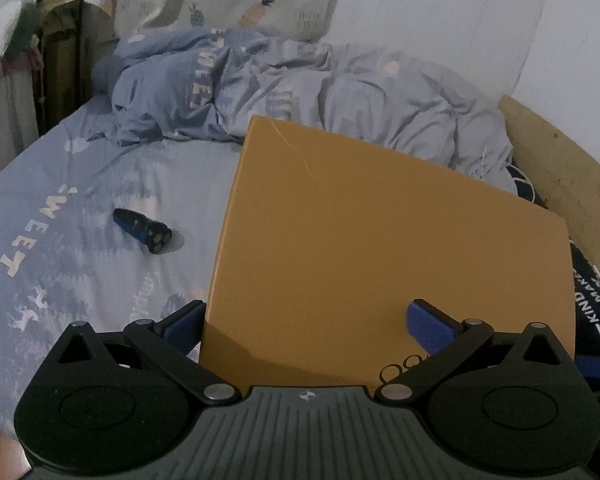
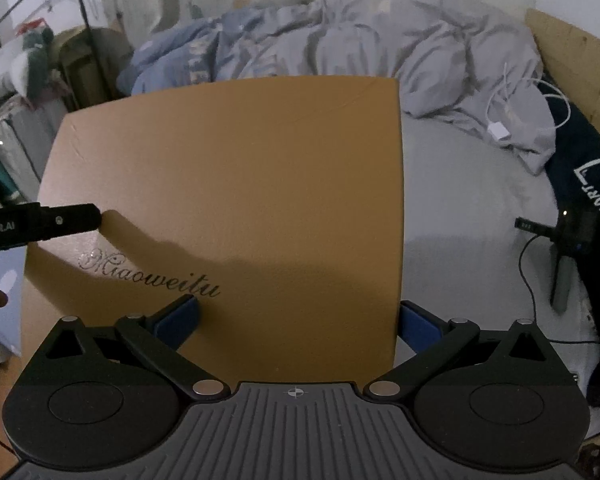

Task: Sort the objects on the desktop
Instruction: 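Lift the orange lid with both grippers and carry it toward the box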

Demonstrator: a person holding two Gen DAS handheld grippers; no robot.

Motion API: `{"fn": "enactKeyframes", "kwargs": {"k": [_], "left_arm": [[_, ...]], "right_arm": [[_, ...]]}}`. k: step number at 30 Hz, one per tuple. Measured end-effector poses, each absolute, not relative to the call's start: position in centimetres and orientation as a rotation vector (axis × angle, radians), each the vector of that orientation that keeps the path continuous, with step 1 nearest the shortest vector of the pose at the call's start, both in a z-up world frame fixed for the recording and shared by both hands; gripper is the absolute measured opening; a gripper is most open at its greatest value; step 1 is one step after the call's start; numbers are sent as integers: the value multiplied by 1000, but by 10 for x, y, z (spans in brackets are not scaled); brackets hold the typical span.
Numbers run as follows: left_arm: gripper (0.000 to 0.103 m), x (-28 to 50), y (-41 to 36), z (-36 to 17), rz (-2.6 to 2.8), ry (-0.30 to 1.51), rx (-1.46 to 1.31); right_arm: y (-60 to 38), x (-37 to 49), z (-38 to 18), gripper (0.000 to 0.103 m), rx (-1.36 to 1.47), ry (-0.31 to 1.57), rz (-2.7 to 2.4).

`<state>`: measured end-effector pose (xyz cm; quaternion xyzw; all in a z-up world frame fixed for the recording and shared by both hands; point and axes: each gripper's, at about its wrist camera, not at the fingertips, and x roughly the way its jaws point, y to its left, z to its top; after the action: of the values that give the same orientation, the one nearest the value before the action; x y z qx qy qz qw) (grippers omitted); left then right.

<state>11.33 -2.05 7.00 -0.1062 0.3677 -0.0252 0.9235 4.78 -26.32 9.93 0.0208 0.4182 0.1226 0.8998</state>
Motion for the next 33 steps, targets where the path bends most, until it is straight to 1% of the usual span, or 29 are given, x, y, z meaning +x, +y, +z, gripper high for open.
{"fn": "enactKeyframes", "kwargs": {"k": [19,33], "left_arm": [[103,142,-18,29,-40,857,-231],[103,176,-12,2,-39,923,-236]], "right_arm": [[-257,79,59,103,45,952,249],[-249,119,31,103,45,1014,237]]}}
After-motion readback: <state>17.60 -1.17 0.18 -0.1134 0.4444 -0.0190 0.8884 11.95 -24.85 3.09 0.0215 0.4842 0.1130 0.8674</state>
